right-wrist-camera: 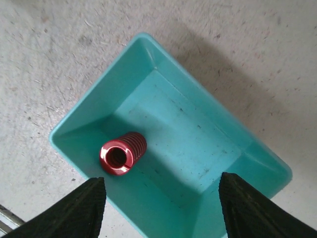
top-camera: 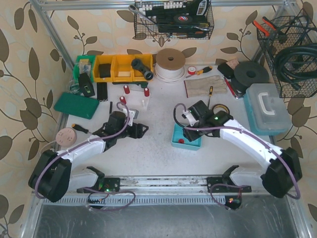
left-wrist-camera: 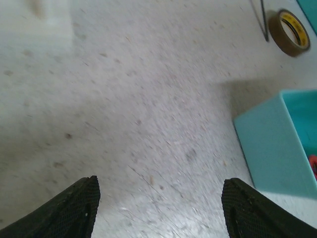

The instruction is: Install the large spring

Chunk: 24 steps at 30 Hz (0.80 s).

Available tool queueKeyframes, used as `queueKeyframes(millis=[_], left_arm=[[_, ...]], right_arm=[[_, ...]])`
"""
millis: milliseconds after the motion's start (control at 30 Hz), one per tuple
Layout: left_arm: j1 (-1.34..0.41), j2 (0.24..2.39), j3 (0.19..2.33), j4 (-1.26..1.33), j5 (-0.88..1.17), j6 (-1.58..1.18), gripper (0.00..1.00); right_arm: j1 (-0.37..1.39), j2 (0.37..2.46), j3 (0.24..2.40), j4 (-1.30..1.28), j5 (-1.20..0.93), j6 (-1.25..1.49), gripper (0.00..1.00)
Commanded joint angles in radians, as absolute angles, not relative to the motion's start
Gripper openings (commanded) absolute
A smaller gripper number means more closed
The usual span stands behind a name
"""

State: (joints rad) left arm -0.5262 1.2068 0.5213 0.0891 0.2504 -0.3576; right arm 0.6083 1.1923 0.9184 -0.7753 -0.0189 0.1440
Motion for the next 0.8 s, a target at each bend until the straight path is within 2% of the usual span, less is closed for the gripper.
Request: queueKeyframes(millis=[0, 167, 333, 433, 500, 600, 767], left_arm=[[-0.572, 1.163, 0.455, 0.263, 0.300, -0.335, 0.70], [-0.609, 1.178, 0.415, 0.306, 0.285, -0.222, 0.70], [-0.618, 1.208, 0.412, 0.332, 0.261, -0.200, 0.70], [-0.629, 1.196, 0.416, 0.309, 0.226, -0.193, 0.70], [-0.632, 1.185, 0.415, 0.302, 0.210, -0.192, 0.70], [-0.635, 1.171, 0.417, 0.288, 0.180, -0.194, 0.71], [-0.637, 1.129, 0.417, 0.241, 0.100, -0.200, 0.71]], right_arm=[[0.605, 1.297, 0.993, -0.846, -0.027, 0.002, 0.62], [0.601, 1.394, 1.050, -0.804, -0.043, -0.115, 0.57], [0.598, 1.483, 1.124, -0.884, -0.122, -0.085, 0.55], [0.599, 1.515, 1.143, -0.916, -0.049, 0.066, 0.57], [0.600, 1.514, 1.149, -0.919, -0.044, 0.192, 0.62], [0.622, 1.486, 1.137, -0.887, -0.044, 0.358, 0.64], [0.694, 1.500, 1.141, -0.903, 0.091, 0.604, 0.65]])
